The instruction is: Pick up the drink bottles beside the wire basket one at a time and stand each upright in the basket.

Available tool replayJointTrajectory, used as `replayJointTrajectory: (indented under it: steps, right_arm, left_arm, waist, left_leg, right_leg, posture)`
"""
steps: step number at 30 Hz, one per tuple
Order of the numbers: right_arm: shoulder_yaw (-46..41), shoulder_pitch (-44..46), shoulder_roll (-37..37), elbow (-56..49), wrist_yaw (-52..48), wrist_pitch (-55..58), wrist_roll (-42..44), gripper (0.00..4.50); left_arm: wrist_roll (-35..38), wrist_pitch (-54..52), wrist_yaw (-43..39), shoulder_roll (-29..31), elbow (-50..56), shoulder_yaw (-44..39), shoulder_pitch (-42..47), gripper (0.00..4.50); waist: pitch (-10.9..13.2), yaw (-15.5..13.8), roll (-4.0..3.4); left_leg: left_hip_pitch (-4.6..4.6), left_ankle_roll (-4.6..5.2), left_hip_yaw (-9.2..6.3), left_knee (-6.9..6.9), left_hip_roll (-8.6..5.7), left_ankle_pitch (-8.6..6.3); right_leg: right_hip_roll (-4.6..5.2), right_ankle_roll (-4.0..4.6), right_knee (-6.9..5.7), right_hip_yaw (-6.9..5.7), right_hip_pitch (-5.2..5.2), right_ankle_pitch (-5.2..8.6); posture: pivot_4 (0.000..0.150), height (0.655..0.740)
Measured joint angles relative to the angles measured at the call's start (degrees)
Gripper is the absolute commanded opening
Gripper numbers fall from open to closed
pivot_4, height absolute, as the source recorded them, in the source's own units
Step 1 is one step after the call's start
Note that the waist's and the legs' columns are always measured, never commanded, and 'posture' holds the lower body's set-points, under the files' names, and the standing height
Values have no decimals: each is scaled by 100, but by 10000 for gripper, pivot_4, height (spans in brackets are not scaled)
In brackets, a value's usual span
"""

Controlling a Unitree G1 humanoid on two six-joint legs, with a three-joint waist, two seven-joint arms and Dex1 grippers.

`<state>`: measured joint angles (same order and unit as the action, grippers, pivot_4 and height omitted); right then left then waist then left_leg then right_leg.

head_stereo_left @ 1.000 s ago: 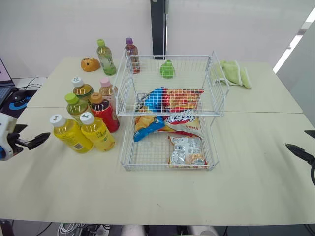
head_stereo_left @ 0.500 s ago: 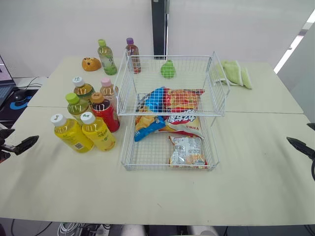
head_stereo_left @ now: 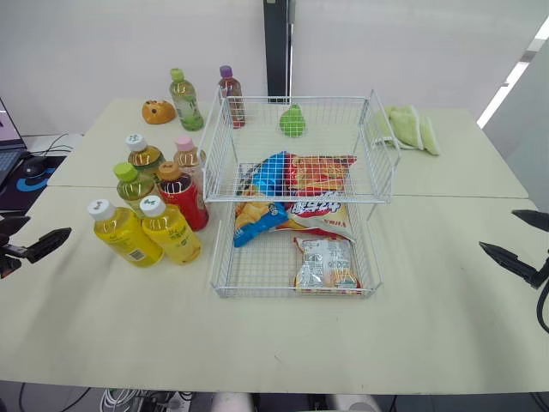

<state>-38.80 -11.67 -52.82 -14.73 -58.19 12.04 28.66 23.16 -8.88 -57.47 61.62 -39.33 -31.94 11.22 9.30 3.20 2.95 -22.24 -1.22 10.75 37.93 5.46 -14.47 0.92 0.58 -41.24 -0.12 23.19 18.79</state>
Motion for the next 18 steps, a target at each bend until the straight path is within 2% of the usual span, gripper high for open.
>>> replayJointTrajectory:
  steps: [4, 7, 11, 14, 18]
  right_arm:
    - [-561, 10, -346, -1439, 9, 1031, 1263, 45000]
    - [-381, 681, -770, -2032, 169, 1491, 2092, 45000]
    - [811, 1959, -993, -2122, 319, 1747, 2594, 45000]
    - [1900, 2998, -791, -2015, 268, 1840, 2663, 45000]
    - [2848, 3580, -430, -1721, -78, 1875, 2605, 45000]
  left_arm:
    - [174, -392, 141, -171, 579, -171, -343, 44562]
    - [278, -615, 205, -283, 1016, -268, -554, 44562]
    - [461, -1006, 302, -430, 1773, -603, -1115, 44562]
    - [748, -1545, 293, -557, 2778, -1190, -1872, 44562]
    - [1381, -2528, 394, -814, 4312, -2244, -2717, 44562]
  waist:
    - [-1, 4, 2]
    - [-10, 5, 17]
    - [-16, 10, 31]
    - [-17, 29, 39]
    - [-14, -36, 37]
  left_leg:
    - [-24, 2, -39, 13, 0, 0]
    - [-26, 12, -63, 12, -1, -3]
    - [-40, 14, -75, 13, -1, -4]
    - [-53, -4, -80, 13, -1, 6]
    - [-65, -4, -88, 13, -2, 7]
  right_leg:
    - [2, 2, 3, -32, -1, -2]
    - [2, 9, 3, -51, -6, -5]
    - [2, 11, 10, -59, -2, -5]
    - [2, 11, 15, -63, 5, -5]
    - [3, 11, 31, -70, 4, -4]
  posture:
    - [1500, 7155]
    - [1500, 7155]
    - [1500, 7155]
    - [1500, 7155]
    - [1500, 7155]
